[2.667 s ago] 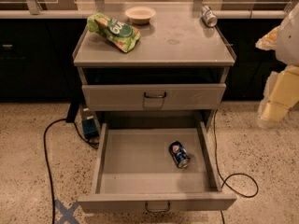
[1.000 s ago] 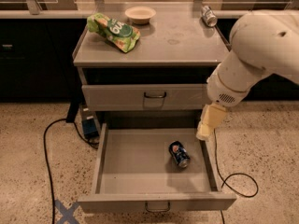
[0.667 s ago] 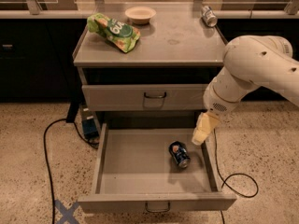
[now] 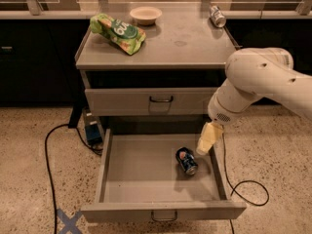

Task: Pick pepsi can from middle drawer and place on counter

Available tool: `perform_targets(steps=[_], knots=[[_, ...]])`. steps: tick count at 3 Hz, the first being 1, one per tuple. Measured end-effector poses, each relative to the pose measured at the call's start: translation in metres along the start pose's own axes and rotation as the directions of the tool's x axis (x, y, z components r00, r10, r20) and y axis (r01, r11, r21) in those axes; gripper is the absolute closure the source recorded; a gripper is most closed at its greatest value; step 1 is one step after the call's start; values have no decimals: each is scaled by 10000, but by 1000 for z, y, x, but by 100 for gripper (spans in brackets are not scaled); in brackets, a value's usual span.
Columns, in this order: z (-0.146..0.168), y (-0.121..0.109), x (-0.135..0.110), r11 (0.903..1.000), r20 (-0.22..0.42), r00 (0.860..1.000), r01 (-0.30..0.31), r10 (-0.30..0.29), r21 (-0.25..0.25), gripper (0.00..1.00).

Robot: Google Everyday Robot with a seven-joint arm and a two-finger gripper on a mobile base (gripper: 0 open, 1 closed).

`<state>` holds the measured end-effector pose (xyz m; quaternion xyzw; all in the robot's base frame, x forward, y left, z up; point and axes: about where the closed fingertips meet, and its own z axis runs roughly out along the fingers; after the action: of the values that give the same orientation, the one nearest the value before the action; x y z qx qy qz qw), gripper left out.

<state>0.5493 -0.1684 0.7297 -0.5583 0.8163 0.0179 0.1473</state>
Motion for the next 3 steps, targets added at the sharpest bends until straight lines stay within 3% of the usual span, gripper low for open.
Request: perform_targets(steps=[2, 3], knots=[[94, -14, 25, 9950, -580, 9934, -996, 988, -106, 0], [140, -20, 36, 9796, -509, 9795, -1970, 1949, -398, 0]])
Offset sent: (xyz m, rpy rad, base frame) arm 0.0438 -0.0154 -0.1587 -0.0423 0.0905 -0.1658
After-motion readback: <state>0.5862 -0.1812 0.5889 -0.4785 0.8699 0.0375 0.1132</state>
